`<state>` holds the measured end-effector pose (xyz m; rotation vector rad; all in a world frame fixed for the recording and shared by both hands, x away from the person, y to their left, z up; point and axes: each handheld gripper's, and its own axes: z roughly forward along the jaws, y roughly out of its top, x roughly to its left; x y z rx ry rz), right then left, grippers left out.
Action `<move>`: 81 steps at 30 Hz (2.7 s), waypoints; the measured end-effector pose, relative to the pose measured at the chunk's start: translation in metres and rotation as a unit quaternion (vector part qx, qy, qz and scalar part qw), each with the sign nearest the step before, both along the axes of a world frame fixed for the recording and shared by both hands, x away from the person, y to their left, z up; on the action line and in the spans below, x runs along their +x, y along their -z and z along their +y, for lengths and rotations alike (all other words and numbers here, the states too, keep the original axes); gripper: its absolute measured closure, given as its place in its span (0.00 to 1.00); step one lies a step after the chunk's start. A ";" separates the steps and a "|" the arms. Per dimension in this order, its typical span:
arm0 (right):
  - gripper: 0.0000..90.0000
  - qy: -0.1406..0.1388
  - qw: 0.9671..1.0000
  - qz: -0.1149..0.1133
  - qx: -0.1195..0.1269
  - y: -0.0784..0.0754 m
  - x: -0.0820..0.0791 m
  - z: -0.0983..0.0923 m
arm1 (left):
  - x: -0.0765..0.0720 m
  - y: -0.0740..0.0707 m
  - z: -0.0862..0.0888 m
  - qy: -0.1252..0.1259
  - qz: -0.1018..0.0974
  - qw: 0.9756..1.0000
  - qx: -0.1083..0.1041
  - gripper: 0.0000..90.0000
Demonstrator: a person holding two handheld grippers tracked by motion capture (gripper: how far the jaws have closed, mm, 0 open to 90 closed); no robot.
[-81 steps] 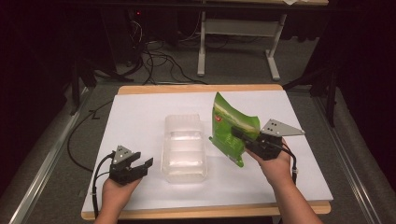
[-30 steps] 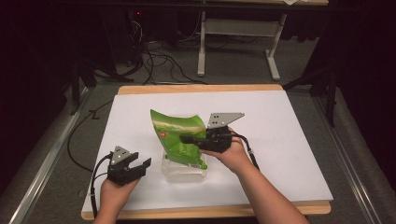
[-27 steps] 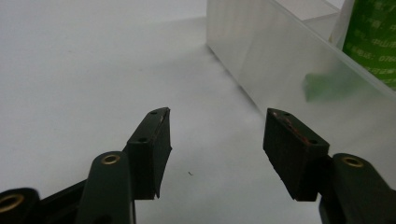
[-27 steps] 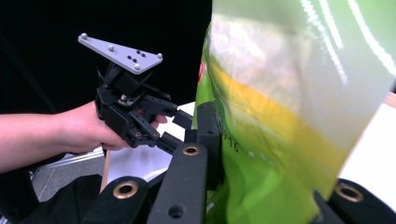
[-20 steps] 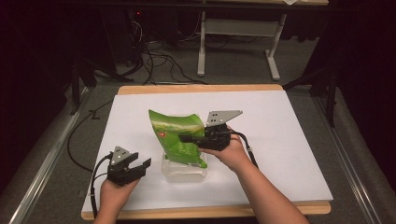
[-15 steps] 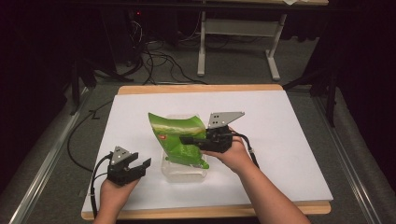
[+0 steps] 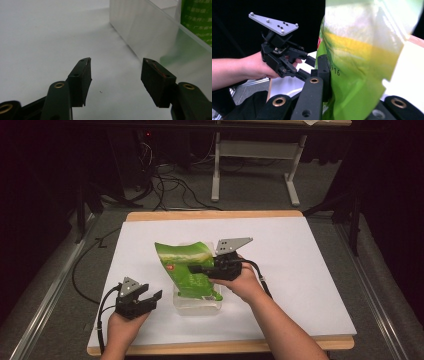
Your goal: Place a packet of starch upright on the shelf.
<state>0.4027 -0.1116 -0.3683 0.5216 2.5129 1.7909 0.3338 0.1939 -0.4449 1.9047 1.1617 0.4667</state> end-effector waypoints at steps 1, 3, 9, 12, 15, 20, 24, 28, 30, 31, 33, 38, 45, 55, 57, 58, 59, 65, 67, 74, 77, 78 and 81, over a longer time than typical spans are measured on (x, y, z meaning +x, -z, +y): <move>0.99 0.001 1.000 -0.002 0.000 0.001 0.001 0.000 | 0.000 0.000 0.000 0.000 0.000 1.000 0.000 0.47; 0.99 0.003 1.000 -0.006 -0.005 0.002 0.000 0.001 | 0.000 0.000 0.000 0.003 0.001 1.000 -0.003 0.47; 0.97 0.011 0.999 -0.016 -0.028 0.008 -0.002 0.007 | -0.001 0.000 -0.004 0.008 0.003 1.000 0.001 0.47; 0.96 0.016 1.000 -0.009 -0.022 0.015 -0.003 0.007 | -0.001 0.001 -0.005 0.011 0.004 1.000 -0.001 0.48; 0.88 0.032 0.999 -0.012 -0.014 0.016 -0.006 0.005 | -0.002 0.000 -0.007 0.018 0.007 1.000 -0.006 0.50; 0.74 0.101 0.994 -0.030 -0.007 0.008 -0.018 -0.016 | -0.002 0.001 -0.013 0.039 0.011 0.999 -0.018 0.59; 0.74 0.147 0.988 -0.043 -0.005 0.006 -0.033 -0.039 | -0.003 0.001 -0.019 0.050 0.014 0.998 -0.032 0.71; 0.78 0.178 0.982 -0.051 -0.022 0.009 -0.046 -0.054 | -0.004 0.000 -0.022 0.053 0.014 0.997 -0.046 0.84; 0.92 0.189 0.980 -0.036 -0.043 0.019 -0.053 -0.061 | -0.004 0.001 -0.026 0.059 0.017 0.997 -0.043 0.96; 0.97 0.193 0.979 -0.029 -0.053 0.024 -0.055 -0.061 | -0.004 0.001 -0.027 0.060 0.019 0.997 -0.044 0.98; 1.00 0.195 0.979 -0.023 -0.062 0.028 -0.057 -0.061 | -0.004 0.002 -0.030 0.064 0.020 0.997 -0.047 1.00; 1.00 0.189 0.973 -0.024 -0.133 0.043 -0.068 -0.045 | -0.005 0.004 -0.038 0.077 0.025 0.996 -0.040 1.00; 1.00 0.192 0.968 -0.006 -0.159 0.061 -0.062 -0.023 | -0.004 0.005 -0.039 0.075 0.030 0.996 -0.048 1.00; 0.99 0.199 0.969 -0.010 -0.149 0.061 -0.063 -0.020 | -0.003 0.005 -0.037 0.073 0.033 0.996 -0.047 0.98; 0.97 0.212 0.970 -0.013 -0.120 0.051 -0.065 -0.030 | -0.003 0.005 -0.037 0.073 0.032 0.996 -0.047 0.97; 0.94 0.217 0.971 -0.011 -0.104 0.045 -0.066 -0.033 | -0.003 0.005 -0.037 0.072 0.032 0.996 -0.047 0.97; 0.90 0.217 0.973 -0.011 -0.081 0.039 -0.065 -0.036 | -0.004 0.005 -0.037 0.072 0.031 0.996 -0.047 0.97; 0.53 0.227 0.974 0.003 -0.019 0.025 -0.052 -0.025 | -0.004 0.005 -0.037 0.071 0.030 0.996 -0.047 0.96; 0.53 0.228 0.974 0.009 -0.016 0.026 -0.048 -0.022 | -0.004 0.005 -0.036 0.072 0.030 0.996 -0.047 0.96; 0.88 0.192 0.980 0.043 -0.021 0.038 -0.037 -0.012 | -0.004 0.006 -0.036 0.073 0.031 0.996 -0.049 0.96; 0.92 0.193 0.980 0.033 -0.030 0.042 -0.041 -0.015 | -0.004 0.006 -0.037 0.072 0.031 0.996 -0.049 0.96; 0.93 0.196 0.980 0.026 -0.033 0.043 -0.043 -0.016 | -0.004 0.006 -0.037 0.072 0.030 0.996 -0.048 0.96; 0.94 0.199 0.979 0.015 -0.042 0.048 -0.049 -0.017 | -0.004 0.006 -0.037 0.072 0.030 0.996 -0.049 0.96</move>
